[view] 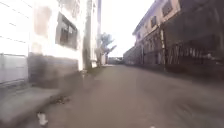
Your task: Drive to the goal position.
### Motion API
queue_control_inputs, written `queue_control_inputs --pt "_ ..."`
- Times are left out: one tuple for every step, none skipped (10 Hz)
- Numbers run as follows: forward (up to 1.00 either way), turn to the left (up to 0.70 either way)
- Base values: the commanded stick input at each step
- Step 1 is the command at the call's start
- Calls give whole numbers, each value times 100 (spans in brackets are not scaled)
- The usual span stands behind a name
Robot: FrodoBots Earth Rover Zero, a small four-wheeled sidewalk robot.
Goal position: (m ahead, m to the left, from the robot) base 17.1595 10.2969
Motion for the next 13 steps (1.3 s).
queue_control_inputs --pt "100 0" --pt "100 0" --pt "100 0" --pt "100 0" --pt "100 0" --pt "100 0" --pt "100 0" --pt "100 0" --pt "100 0" --pt "100 0" --pt "100 0" --pt "100 0" --pt "100 0"
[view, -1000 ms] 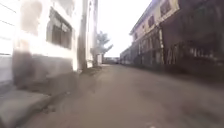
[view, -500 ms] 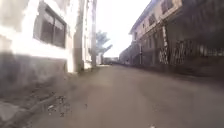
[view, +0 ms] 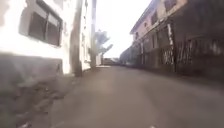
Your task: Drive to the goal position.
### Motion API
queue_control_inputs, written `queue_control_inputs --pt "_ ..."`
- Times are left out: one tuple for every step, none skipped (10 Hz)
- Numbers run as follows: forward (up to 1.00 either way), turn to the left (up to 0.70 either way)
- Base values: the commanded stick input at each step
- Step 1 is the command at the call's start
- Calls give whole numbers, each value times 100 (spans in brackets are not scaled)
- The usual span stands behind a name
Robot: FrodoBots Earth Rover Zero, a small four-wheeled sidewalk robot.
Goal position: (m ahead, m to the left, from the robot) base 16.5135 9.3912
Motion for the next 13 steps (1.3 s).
queue_control_inputs --pt "100 0" --pt "100 0" --pt "100 0" --pt "100 0" --pt "100 0" --pt "100 0" --pt "100 0" --pt "100 0" --pt "100 0" --pt "100 0" --pt "100 0" --pt "100 0" --pt "100 0"
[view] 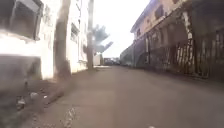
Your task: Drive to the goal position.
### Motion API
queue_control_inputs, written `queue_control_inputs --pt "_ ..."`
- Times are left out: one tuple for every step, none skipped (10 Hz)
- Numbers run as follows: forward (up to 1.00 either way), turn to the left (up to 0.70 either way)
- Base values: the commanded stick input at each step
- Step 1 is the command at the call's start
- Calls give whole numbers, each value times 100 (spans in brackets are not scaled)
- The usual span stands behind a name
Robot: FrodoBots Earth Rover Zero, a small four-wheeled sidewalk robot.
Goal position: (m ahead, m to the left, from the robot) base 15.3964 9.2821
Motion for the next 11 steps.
queue_control_inputs --pt "100 0" --pt "100 0" --pt "100 0" --pt "100 0" --pt "100 0" --pt "100 0" --pt "100 0" --pt "100 0" --pt "100 0" --pt "100 0" --pt "100 0"
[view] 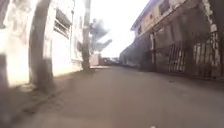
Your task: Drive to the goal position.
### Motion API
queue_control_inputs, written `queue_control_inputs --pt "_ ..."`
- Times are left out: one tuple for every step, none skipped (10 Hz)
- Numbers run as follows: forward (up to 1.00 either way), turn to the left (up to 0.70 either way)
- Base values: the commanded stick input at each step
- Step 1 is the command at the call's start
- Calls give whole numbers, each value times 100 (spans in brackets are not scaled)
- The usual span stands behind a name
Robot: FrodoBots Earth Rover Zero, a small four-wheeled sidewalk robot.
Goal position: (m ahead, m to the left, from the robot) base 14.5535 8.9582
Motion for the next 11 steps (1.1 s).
queue_control_inputs --pt "100 0" --pt "100 0" --pt "100 0" --pt "100 0" --pt "100 0" --pt "100 0" --pt "100 0" --pt "100 0" --pt "100 0" --pt "100 0" --pt "100 0"
